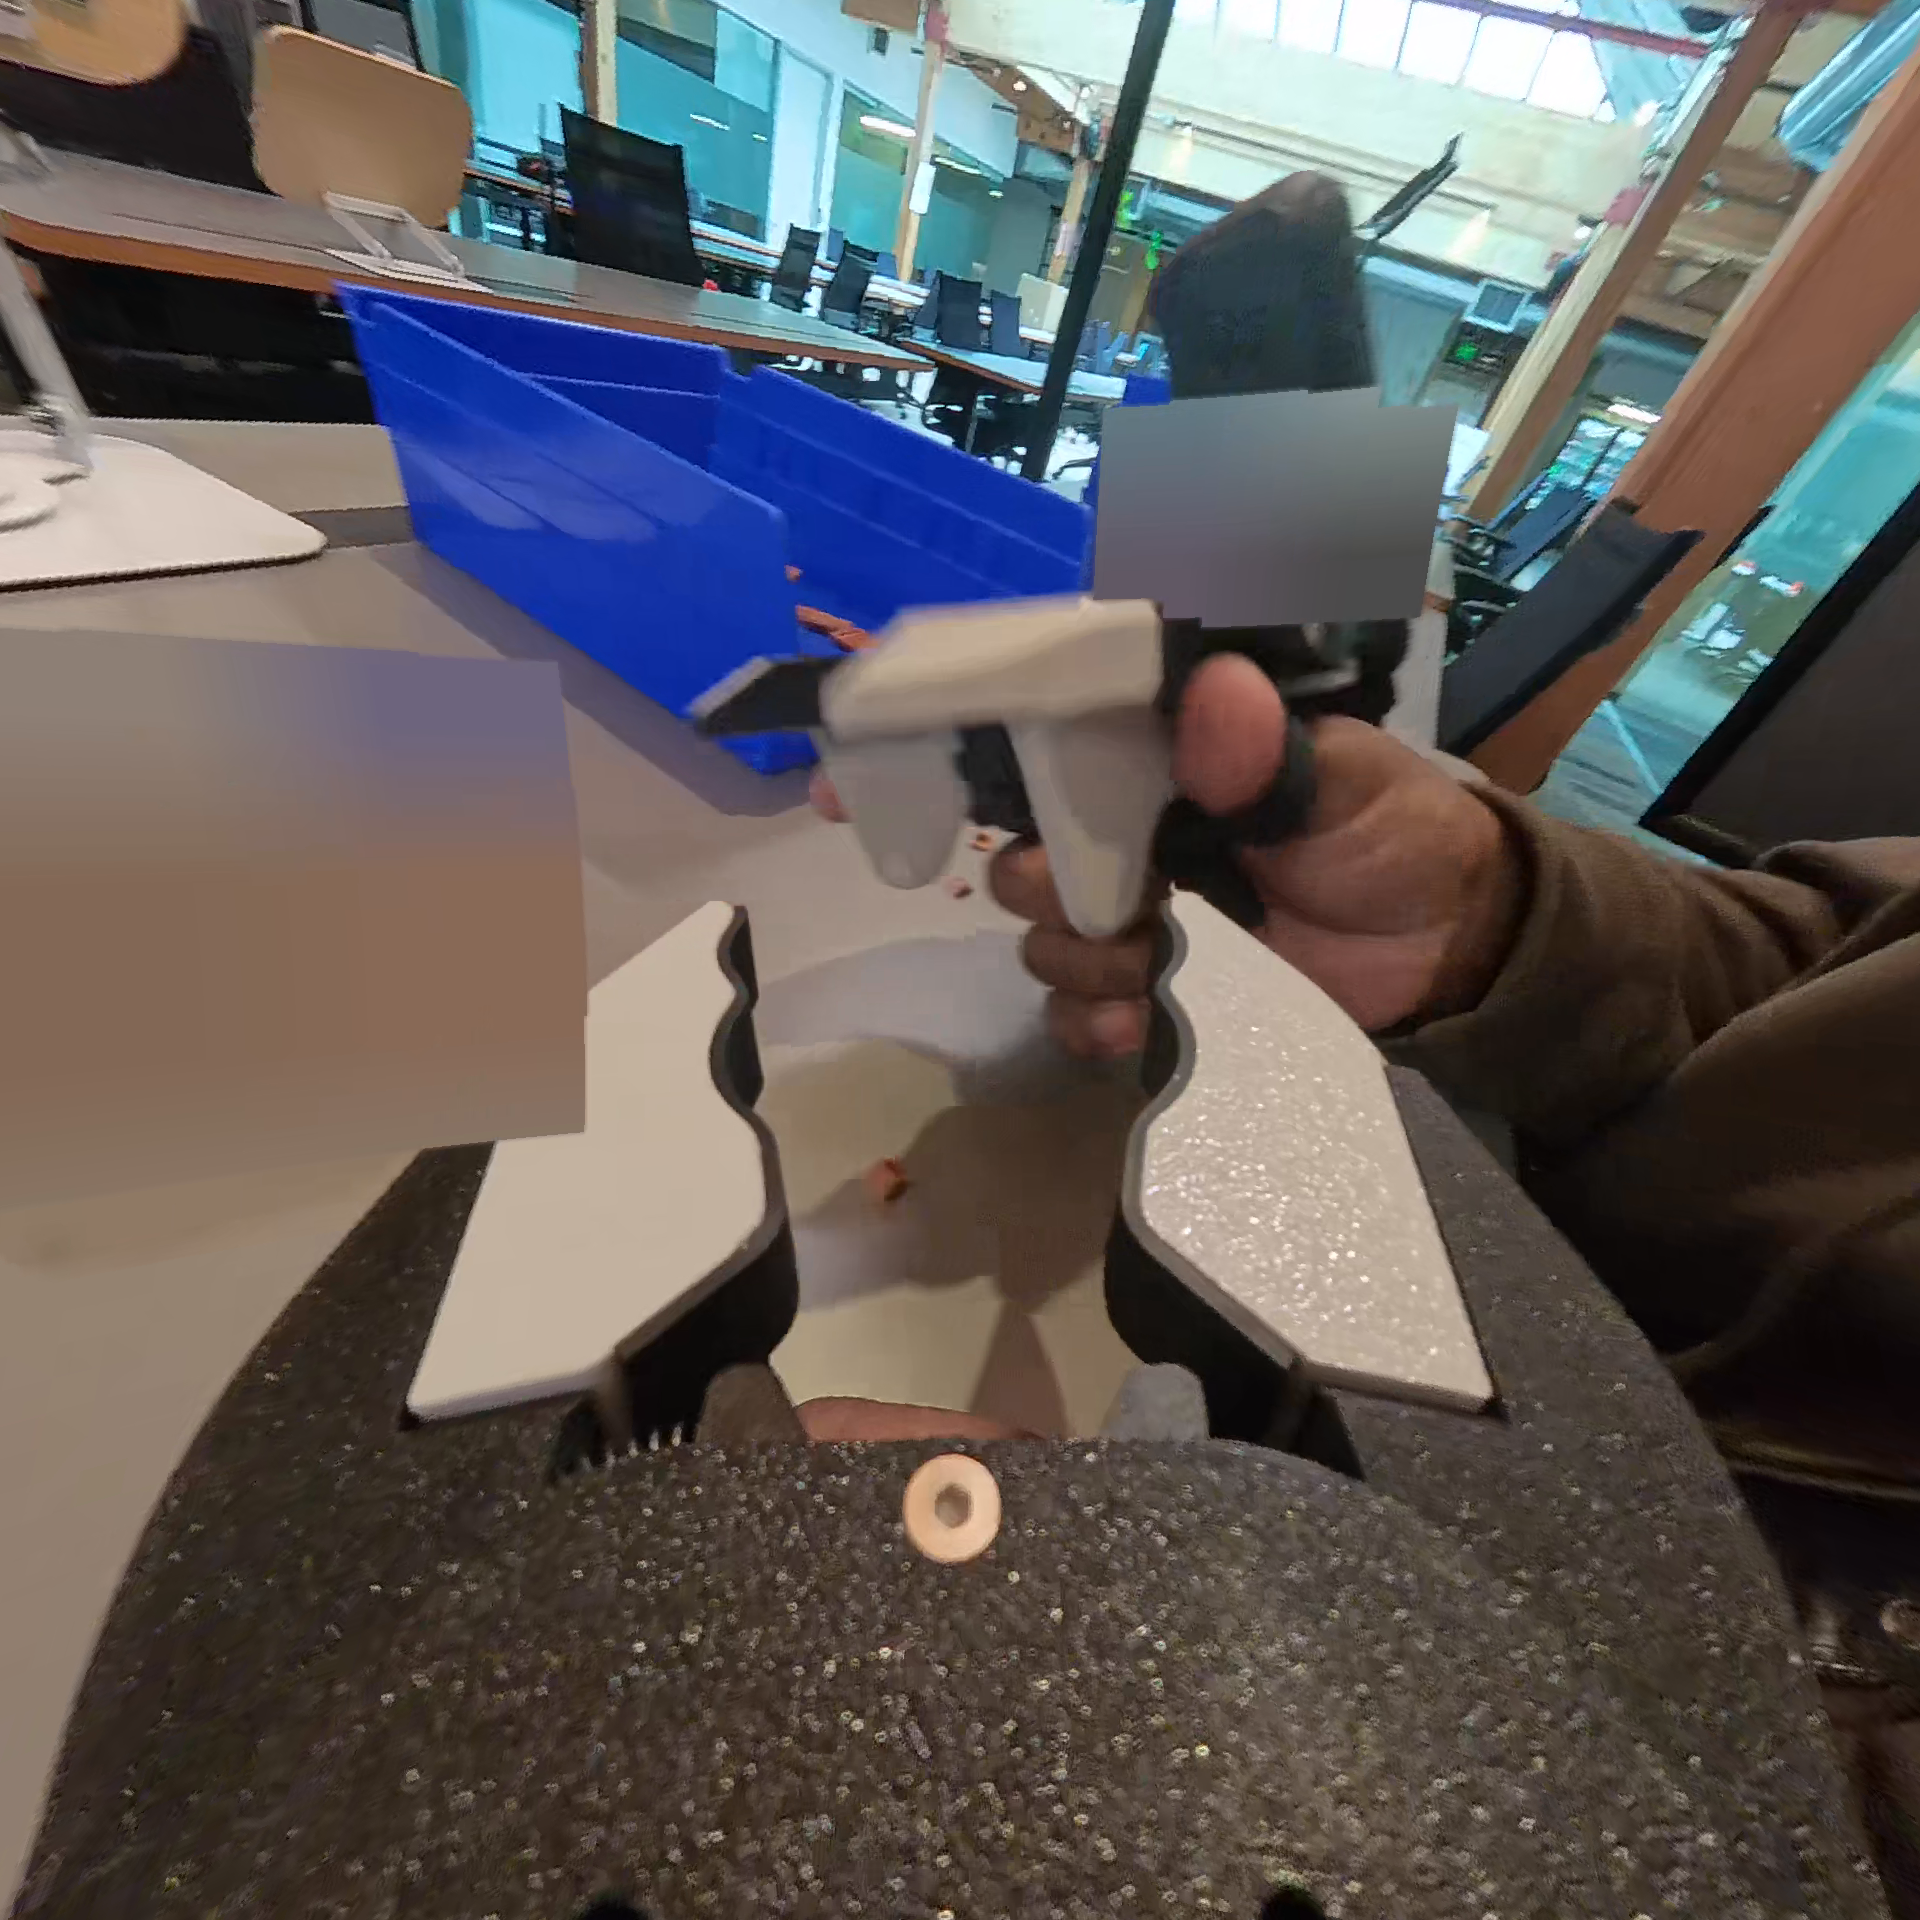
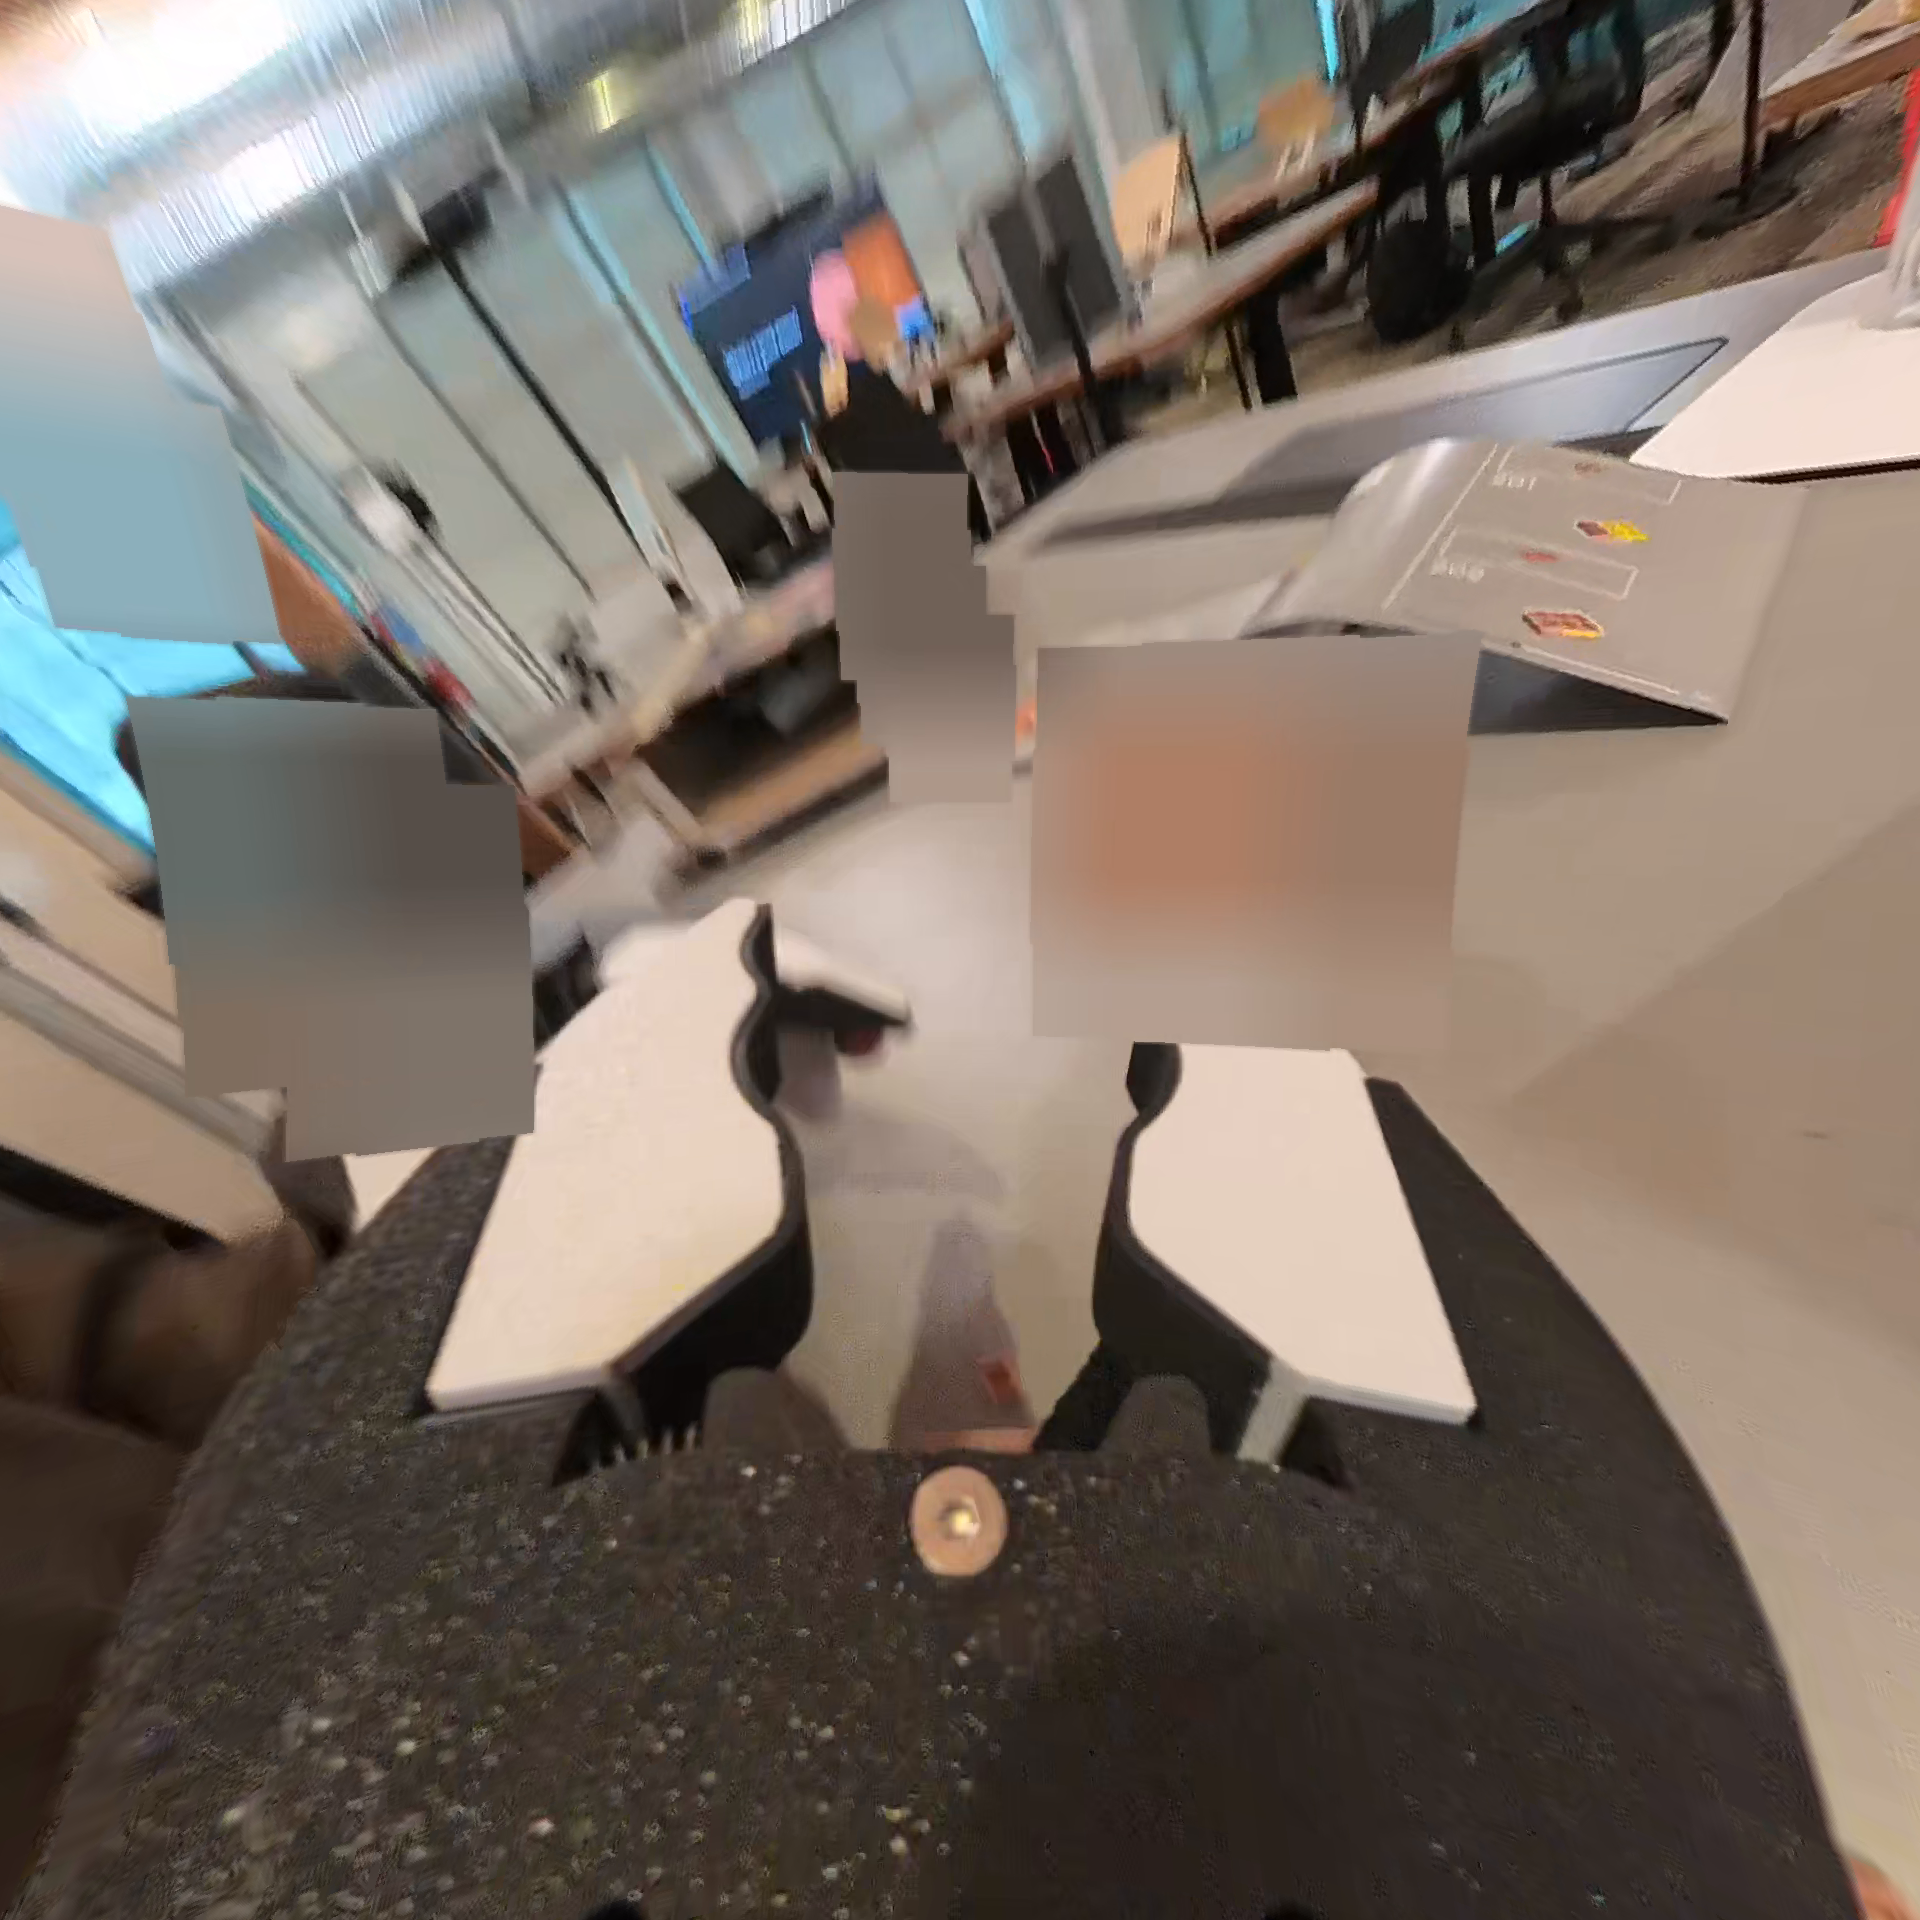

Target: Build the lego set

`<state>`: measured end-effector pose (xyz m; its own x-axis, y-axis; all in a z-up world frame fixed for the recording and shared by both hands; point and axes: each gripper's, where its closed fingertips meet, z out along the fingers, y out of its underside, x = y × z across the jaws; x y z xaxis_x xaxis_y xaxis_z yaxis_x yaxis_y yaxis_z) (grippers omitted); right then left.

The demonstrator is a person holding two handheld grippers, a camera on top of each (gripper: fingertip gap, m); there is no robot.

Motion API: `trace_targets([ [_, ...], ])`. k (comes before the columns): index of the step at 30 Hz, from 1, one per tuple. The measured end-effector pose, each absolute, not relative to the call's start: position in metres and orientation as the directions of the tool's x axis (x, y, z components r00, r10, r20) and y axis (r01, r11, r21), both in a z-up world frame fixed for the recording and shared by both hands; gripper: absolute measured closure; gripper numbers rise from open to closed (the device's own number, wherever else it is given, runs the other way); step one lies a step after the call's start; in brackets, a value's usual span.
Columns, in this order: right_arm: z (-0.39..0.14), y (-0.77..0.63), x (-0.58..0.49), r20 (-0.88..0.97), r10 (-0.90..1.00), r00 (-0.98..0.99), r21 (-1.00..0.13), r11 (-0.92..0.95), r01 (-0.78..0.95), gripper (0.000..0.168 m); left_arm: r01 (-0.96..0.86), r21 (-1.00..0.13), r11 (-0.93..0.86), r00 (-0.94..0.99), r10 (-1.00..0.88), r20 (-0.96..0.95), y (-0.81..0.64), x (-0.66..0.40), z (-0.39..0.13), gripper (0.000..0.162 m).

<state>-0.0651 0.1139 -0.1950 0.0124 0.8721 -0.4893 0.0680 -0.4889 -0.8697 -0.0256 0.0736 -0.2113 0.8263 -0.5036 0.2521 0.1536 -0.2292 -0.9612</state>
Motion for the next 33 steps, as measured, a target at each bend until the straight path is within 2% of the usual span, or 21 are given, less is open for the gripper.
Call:
trace_targets([
  [3, -0.17, 0.127, -0.067, -0.652, 0.757, -0.041, -0.747, -0.651, -0.135, 0.096, 0.14, -0.952, -0.272, 0.807, -0.526, 0.269, 0.072, -0.009, -0.216, 0.094],
  [6, -0.159, 0.136, -0.066, -0.734, 0.674, -0.084, -0.64, -0.728, -0.244, 0.093, 0.1, -0.939, -0.329, 0.775, -0.567, 0.28, 0.07, 0.003, -0.224, 0.098],
  [9, -0.15, 0.137, -0.065, -0.752, 0.65, -0.108, -0.595, -0.74, -0.312, 0.079, 0.059, -0.926, -0.373, 0.742, -0.604, 0.29, 0.067, 0.014, -0.23, 0.098],
  [11, -0.143, 0.136, -0.063, -0.747, 0.653, -0.124, -0.58, -0.731, -0.358, 0.075, 0.038, -0.932, -0.361, 0.668, -0.684, 0.292, 0.058, 0.029, -0.226, 0.116],
  [15, -0.13, 0.13, -0.059, -0.735, 0.652, -0.188, -0.56, -0.739, -0.374, 0.07, 0.059, -0.945, -0.322, 0.649, -0.707, 0.281, 0.054, 0.035, -0.219, 0.12],
  [18, -0.121, 0.115, -0.058, -0.713, 0.644, -0.276, -0.564, -0.761, -0.32, 0.066, 0.076, -0.925, -0.373, 0.581, -0.737, 0.345, 0.047, 0.041, -0.22, 0.128],
  [24, -0.095, 0.091, -0.051, -0.661, 0.605, -0.445, -0.58, -0.787, -0.209, 0.06, 0.185, -0.878, -0.442, 0.401, -0.781, 0.478, 0.036, 0.056, -0.204, 0.13],
  [28, -0.097, 0.09, -0.052, -0.613, 0.684, -0.394, -0.656, -0.72, -0.229, 0.074, 0.193, -0.881, -0.432, 0.433, -0.768, 0.472, 0.042, 0.055, -0.205, 0.13],
  [30, -0.096, 0.105, -0.049, -0.535, 0.794, -0.29, -0.721, -0.608, -0.333, 0.079, 0.201, -0.898, -0.39, 0.522, -0.733, 0.435, 0.055, 0.045, -0.206, 0.124],
  [33, -0.097, 0.126, -0.04, -0.431, 0.894, -0.121, -0.811, -0.443, -0.383, 0.081, 0.281, -0.917, -0.282, 0.65, -0.647, 0.399, 0.072, 0.007, -0.196, 0.116],
])
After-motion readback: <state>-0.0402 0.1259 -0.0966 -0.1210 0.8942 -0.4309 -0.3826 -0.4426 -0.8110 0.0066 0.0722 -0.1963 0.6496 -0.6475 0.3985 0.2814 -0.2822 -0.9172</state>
